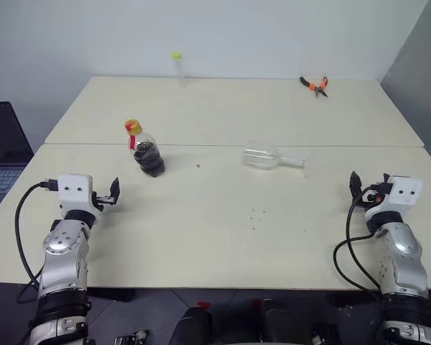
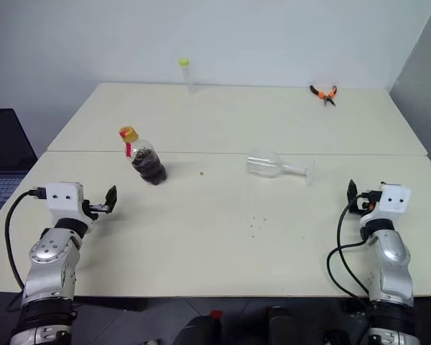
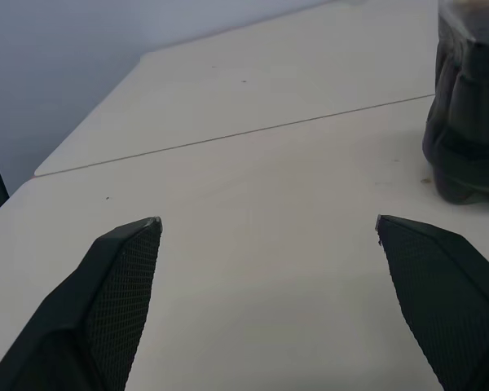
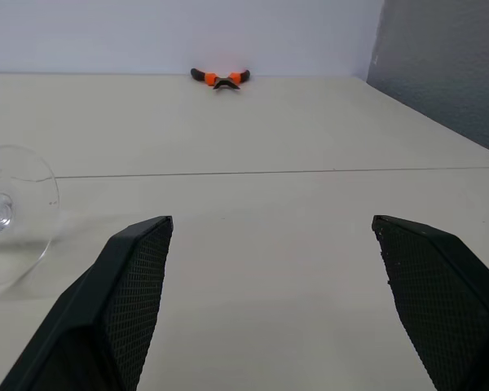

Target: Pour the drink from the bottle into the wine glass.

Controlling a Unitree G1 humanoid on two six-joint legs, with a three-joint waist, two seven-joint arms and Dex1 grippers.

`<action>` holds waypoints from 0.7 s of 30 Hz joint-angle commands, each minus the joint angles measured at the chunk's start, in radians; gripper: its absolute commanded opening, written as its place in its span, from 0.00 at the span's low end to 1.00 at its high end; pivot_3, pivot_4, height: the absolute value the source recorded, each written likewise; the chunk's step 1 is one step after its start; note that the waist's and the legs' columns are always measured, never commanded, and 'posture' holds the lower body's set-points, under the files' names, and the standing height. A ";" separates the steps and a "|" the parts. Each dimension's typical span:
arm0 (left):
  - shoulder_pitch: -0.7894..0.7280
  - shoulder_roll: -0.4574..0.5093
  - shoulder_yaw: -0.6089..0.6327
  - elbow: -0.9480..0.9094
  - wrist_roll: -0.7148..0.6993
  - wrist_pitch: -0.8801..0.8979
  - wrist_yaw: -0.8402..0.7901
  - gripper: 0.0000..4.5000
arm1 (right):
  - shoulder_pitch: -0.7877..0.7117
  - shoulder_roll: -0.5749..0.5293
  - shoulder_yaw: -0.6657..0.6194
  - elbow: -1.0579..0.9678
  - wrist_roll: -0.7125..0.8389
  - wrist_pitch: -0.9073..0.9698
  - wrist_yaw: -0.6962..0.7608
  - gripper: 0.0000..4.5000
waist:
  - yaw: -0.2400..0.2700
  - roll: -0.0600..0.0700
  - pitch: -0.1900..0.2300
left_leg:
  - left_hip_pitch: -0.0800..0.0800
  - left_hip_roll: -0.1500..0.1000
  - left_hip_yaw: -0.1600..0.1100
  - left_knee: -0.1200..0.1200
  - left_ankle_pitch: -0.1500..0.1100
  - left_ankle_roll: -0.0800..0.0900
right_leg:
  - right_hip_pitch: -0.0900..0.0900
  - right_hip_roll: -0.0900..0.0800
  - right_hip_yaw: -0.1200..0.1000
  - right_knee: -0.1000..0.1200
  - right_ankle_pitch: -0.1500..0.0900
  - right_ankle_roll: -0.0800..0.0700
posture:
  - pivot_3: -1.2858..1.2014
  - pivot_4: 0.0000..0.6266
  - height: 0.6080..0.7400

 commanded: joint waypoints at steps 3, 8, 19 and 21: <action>-0.002 0.004 -0.005 -0.048 0.012 -0.034 0.005 0.99 | 0.002 -0.016 -0.016 -0.025 -0.006 -0.019 0.009 0.94 | 0.000 0.000 0.000 | 0.000 0.000 0.000 0.000 0.000 0.000 | 0.000 0.000 0.000 0.000 0.000 0.000 | 0.52 0.24 1.00; 0.007 0.009 -0.012 -0.046 0.010 -0.059 -0.015 0.99 | 0.015 -0.020 0.000 -0.048 -0.011 -0.023 0.029 0.94 | 0.000 0.000 0.000 | 0.000 0.000 0.000 0.000 0.000 0.000 | 0.000 0.000 0.000 0.000 0.000 0.000 | 0.52 0.24 1.00; 0.042 0.021 -0.011 -0.130 -0.116 -0.009 -0.181 0.99 | 0.217 -0.166 0.150 -0.549 0.148 0.150 0.360 0.94 | 0.002 0.000 0.000 | 0.000 0.001 -0.003 0.000 0.000 0.000 | 0.001 0.000 -0.001 -0.001 0.000 0.000 | 0.52 0.24 1.00; 0.018 0.021 -0.022 -0.127 -0.112 -0.007 -0.191 0.99 | 0.241 -0.222 0.180 -0.645 0.195 0.217 0.418 0.94 | 0.002 0.000 0.000 | 0.000 0.000 -0.003 0.001 0.000 0.000 | 0.001 0.000 -0.001 -0.001 0.000 0.000 | 0.52 0.24 1.00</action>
